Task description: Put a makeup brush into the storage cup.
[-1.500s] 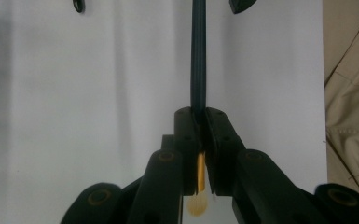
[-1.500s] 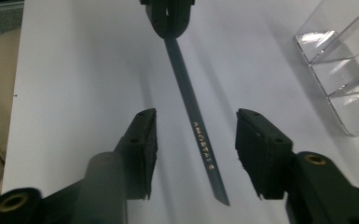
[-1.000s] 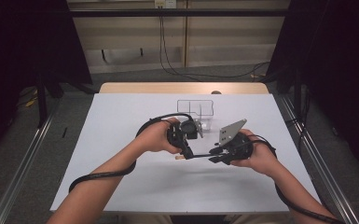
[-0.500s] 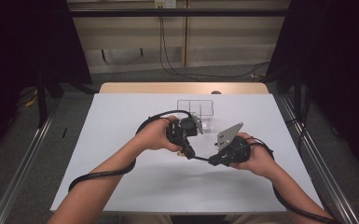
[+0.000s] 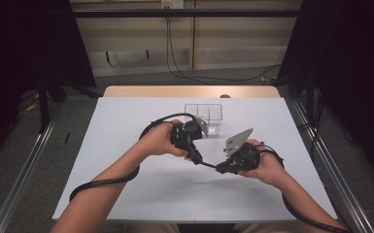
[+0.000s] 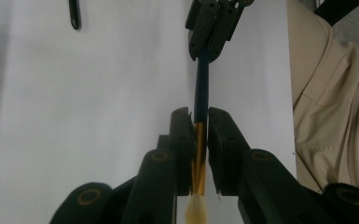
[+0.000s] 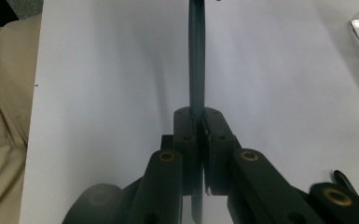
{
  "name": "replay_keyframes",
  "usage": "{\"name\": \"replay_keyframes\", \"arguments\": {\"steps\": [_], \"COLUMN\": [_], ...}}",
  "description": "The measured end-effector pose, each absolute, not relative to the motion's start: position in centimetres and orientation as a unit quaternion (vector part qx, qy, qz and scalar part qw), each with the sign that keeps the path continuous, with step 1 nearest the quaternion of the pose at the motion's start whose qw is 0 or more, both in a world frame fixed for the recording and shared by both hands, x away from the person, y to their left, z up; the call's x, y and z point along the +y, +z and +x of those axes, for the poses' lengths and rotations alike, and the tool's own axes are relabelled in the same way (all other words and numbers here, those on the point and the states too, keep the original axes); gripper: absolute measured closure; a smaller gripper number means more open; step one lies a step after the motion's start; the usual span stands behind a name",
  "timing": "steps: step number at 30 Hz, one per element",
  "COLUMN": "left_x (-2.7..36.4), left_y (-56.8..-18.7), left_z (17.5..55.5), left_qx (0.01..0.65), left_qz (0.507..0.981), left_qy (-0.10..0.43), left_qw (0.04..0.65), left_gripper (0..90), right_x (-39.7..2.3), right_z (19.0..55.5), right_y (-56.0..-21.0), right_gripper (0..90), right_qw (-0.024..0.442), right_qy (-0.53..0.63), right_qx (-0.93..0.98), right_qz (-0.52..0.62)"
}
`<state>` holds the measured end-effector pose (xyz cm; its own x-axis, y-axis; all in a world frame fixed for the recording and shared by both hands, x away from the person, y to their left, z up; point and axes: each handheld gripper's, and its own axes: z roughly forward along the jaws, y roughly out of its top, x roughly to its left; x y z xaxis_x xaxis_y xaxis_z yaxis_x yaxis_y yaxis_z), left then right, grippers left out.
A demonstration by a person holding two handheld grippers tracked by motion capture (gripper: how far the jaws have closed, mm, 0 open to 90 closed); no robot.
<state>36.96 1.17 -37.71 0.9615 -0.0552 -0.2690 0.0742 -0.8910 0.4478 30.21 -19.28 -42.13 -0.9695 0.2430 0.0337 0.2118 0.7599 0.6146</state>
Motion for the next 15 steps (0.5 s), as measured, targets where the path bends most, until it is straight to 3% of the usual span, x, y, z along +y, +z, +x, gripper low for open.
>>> {"name": "replay_keyframes", "arguments": {"steps": [7, 8, 11, 15], "left_x": [2.1, 2.3, 2.8, 3.4], "left_y": [-38.0, -38.0, -38.2, -38.3], "left_z": [37.0, 37.0, 37.3, 37.5], "left_qx": [0.014, 0.016, 0.023, 0.028], "left_qz": [0.954, 0.952, 0.949, 0.945], "left_qy": [-0.135, -0.132, -0.136, -0.131], "left_qw": [0.267, 0.275, 0.284, 0.299], "left_gripper": [64.1, 57.5, 50.8, 47.9], "right_x": [-19.5, -19.5, -19.5, -19.5], "right_z": [30.2, 30.2, 30.2, 30.2], "right_y": [-42.2, -42.3, -42.3, -42.3], "right_gripper": [85.3, 85.3, 85.3, 85.3], "right_qw": [0.027, 0.026, 0.027, 0.029], "right_qy": [0.326, 0.325, 0.325, 0.327], "right_qx": [0.936, 0.937, 0.936, 0.935], "right_qz": [0.128, 0.127, 0.129, 0.131]}}
